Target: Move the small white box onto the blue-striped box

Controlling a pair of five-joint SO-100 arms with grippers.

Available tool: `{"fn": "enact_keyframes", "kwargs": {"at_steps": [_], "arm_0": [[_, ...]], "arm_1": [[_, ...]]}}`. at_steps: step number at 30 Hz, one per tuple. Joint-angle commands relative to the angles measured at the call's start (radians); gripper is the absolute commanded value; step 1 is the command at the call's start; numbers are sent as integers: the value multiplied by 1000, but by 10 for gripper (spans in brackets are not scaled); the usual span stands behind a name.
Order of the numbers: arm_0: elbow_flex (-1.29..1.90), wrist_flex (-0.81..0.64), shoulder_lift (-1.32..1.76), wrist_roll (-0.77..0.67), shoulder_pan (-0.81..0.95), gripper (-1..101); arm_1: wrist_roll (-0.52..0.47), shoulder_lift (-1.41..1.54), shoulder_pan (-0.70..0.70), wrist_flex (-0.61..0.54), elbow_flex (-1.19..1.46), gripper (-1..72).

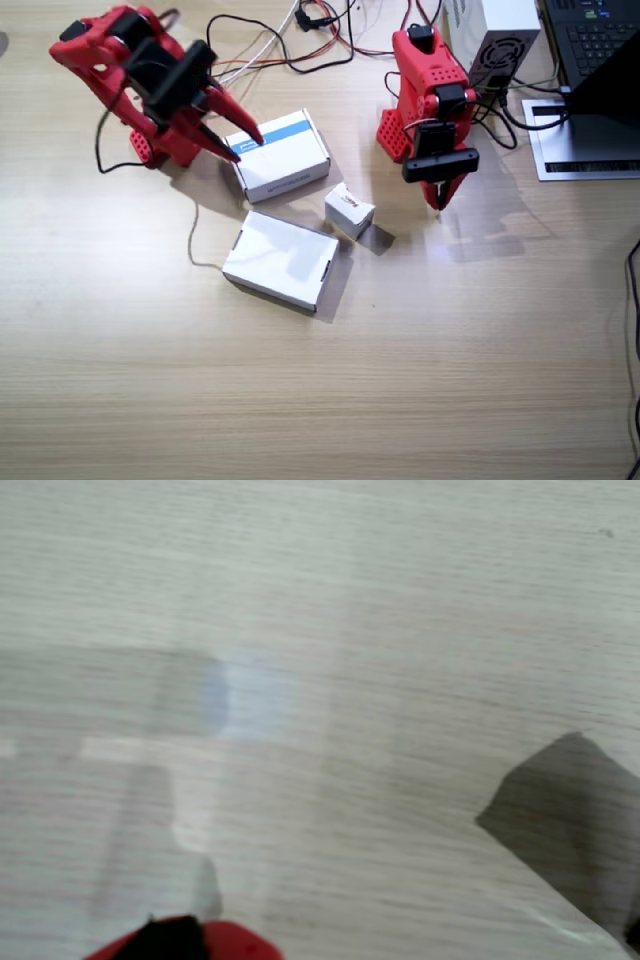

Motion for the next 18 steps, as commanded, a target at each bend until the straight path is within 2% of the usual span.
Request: {"fn": "enact_keyframes", "kwargs": {"at_steps": [1,5,8,15,18], "arm_0": [[-18,-21,5,-25,25,-1],[-18,-21,6,-31,21,-1],[-18,-21,6,-31,23,-1],[-18,-15,8,-15,23,-1],[-18,-8,14,-14,21,-1]], "arm_1": [[-67,-239,-81,-49,-143,404],[-152,-522,-66,-91,-360,424],[-218,-752,-25,-80,-565,442],[-247,-1209,-66,41,-977,446],[-259,-1394,-80,138,-1180,445]]}}
